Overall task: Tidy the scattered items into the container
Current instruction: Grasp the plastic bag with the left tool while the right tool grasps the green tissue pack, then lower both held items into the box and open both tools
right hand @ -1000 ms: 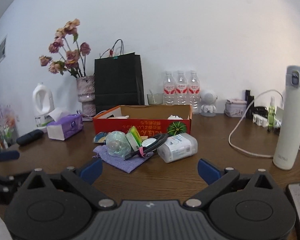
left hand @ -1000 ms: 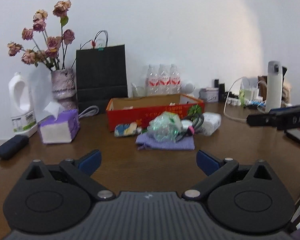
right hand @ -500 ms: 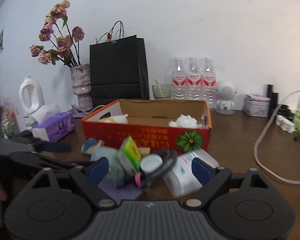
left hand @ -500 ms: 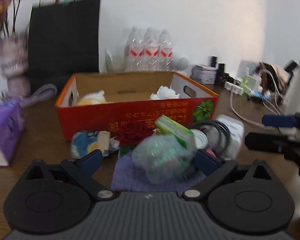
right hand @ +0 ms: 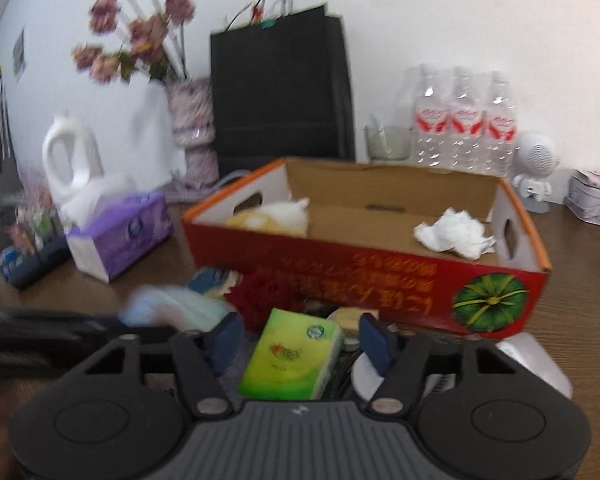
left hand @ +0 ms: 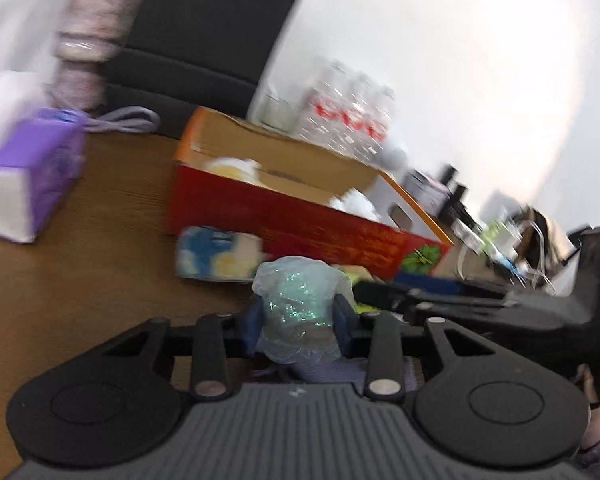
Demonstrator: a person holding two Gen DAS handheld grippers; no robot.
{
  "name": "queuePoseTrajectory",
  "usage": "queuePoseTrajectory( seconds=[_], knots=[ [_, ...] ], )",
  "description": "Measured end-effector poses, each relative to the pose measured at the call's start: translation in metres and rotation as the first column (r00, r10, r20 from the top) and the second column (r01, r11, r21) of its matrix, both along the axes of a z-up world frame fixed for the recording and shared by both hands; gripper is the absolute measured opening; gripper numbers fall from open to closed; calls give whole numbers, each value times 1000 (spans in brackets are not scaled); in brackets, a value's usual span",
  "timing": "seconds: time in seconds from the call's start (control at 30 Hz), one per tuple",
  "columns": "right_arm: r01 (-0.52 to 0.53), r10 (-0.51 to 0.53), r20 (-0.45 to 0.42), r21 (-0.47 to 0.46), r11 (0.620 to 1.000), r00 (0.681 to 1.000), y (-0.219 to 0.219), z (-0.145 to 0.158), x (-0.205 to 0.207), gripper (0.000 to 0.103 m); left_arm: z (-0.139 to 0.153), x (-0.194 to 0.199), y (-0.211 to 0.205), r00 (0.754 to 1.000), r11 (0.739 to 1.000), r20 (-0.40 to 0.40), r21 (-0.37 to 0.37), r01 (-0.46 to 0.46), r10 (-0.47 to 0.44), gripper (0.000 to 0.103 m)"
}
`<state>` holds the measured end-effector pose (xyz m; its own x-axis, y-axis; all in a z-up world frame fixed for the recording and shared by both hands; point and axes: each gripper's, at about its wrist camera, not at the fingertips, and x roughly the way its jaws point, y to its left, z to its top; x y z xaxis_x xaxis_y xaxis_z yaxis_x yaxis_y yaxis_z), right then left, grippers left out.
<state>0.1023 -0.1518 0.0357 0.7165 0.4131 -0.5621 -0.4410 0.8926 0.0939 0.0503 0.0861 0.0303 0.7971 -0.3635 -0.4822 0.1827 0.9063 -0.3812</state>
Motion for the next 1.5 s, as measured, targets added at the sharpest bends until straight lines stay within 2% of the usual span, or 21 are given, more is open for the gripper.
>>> queuePoseTrajectory(
  seconds=[0.03, 0.1, 0.2, 0.3, 0.37, 0.4, 0.43, 0.5, 0.7, 0.93, 1.03, 1.17, 1.37, 1.5],
  knots=[
    [4, -4, -23, -23, 1000, 1000, 5, -5, 2, 48, 3, -6, 7, 1000, 1000, 7, -8, -20, 20, 37],
    [8, -10, -40, -41, 999, 999, 11, -13, 3, 48, 9, -15, 20, 998, 998, 18, -25, -53, 53, 37],
    [35, -37, -34, -49, 998, 999, 17, -13, 0, 49, 14, -24, 28, 995, 995, 30, -8, -96, 96, 37],
    [66, -67, -71, -7, 998, 995, 21, -10, -3, 65, 16, -29, 30, 993, 993, 21, 3, -118, 118, 37],
    [66, -68, -73, -34, 997, 995, 32, -15, -6, 66, 17, -34, 29, 992, 992, 25, 7, -123, 122, 37],
    [72, -76, -59, -63, 995, 995, 37, -19, -6, 61, 17, -36, 28, 992, 992, 30, 15, -125, 125, 37],
    [87, -92, -43, -98, 991, 995, 41, -23, -7, 48, 18, -40, 28, 991, 991, 36, 24, -130, 129, 37],
    [113, -116, -23, -103, 988, 993, 39, -20, -13, 45, 21, -47, 23, 991, 991, 47, 49, -128, 125, 37],
    [136, -134, 62, -26, 990, 989, 4, 14, -58, 45, 29, -80, 1, 989, 993, 131, 84, -84, 72, 37],
    [181, -183, 171, 30, 983, 968, -48, 36, -146, 45, 36, -124, -40, 974, 992, 227, 120, -25, -3, 38],
    [195, -201, 212, 49, 980, 956, -61, 39, -184, 45, 39, -149, -58, 962, 990, 269, 137, 8, -45, 38],
    [209, -221, 287, 73, 975, 932, -71, 38, -229, 45, 43, -190, -76, 933, 985, 354, 174, 7, -70, 40],
    [181, -203, 378, 94, 979, 903, -72, 27, -270, 45, 29, -229, -79, 929, 980, 364, 200, -6, -68, 40],
    [179, -204, 406, 99, 979, 891, -66, 27, -274, 45, 25, -228, -68, 938, 980, 345, 194, -44, -26, 40]
  ],
)
